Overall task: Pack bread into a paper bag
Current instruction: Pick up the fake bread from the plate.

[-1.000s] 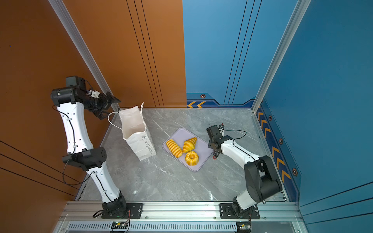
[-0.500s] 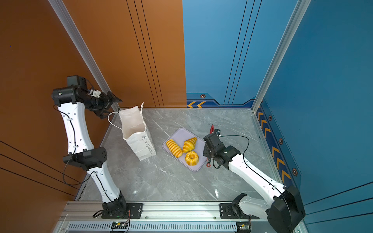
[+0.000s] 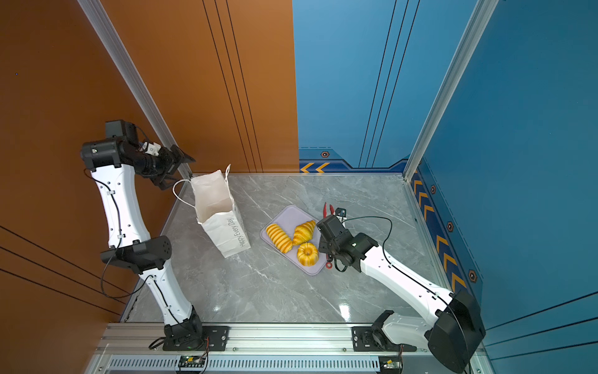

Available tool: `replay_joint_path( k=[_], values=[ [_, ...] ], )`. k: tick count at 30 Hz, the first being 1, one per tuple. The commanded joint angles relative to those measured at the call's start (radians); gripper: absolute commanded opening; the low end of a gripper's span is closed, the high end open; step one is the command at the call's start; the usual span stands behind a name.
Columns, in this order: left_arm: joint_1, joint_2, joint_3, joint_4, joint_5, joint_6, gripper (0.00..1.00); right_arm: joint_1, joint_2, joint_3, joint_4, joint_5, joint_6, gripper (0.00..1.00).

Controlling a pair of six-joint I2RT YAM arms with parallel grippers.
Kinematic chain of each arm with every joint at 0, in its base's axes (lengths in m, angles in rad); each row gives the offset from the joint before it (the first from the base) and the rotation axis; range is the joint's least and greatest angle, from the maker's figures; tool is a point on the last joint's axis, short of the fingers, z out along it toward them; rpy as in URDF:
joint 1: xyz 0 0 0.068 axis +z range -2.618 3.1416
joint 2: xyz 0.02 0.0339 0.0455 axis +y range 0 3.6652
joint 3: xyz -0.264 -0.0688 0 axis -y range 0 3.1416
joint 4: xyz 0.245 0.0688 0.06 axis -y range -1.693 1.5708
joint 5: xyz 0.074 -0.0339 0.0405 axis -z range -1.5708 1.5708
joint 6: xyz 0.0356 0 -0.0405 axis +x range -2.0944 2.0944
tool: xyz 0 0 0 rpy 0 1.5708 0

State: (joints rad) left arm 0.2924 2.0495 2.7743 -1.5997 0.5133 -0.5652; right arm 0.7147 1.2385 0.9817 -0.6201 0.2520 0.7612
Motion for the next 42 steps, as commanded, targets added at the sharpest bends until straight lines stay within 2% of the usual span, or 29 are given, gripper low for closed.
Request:
replay_joint_path(
  k=[1, 4, 9, 23, 30, 42],
  values=[
    [0.001, 0.013, 0.024, -0.17, 0.03, 0.01, 0.92, 0.016, 0.007, 0.057, -0.021, 0.05, 0.012, 0.47],
    [0.0, 0.018, 0.025, -0.169, 0.033, 0.01, 0.91, 0.018, 0.017, 0.066, -0.023, 0.046, 0.014, 0.51],
    [0.003, 0.018, 0.027, -0.167, 0.039, 0.011, 0.91, 0.021, 0.041, 0.076, -0.024, 0.045, 0.008, 0.51],
    [0.008, 0.014, 0.022, -0.166, 0.045, 0.013, 0.91, 0.026, 0.236, 0.158, -0.044, -0.127, -0.011, 0.5],
    [0.01, 0.014, 0.024, -0.166, 0.054, 0.013, 0.91, 0.026, 0.252, 0.216, -0.072, -0.176, 0.007, 0.56],
    [0.014, 0.02, 0.031, -0.163, 0.07, 0.013, 0.91, 0.024, 0.299, 0.252, -0.127, -0.145, 0.027, 0.59]
  ],
)
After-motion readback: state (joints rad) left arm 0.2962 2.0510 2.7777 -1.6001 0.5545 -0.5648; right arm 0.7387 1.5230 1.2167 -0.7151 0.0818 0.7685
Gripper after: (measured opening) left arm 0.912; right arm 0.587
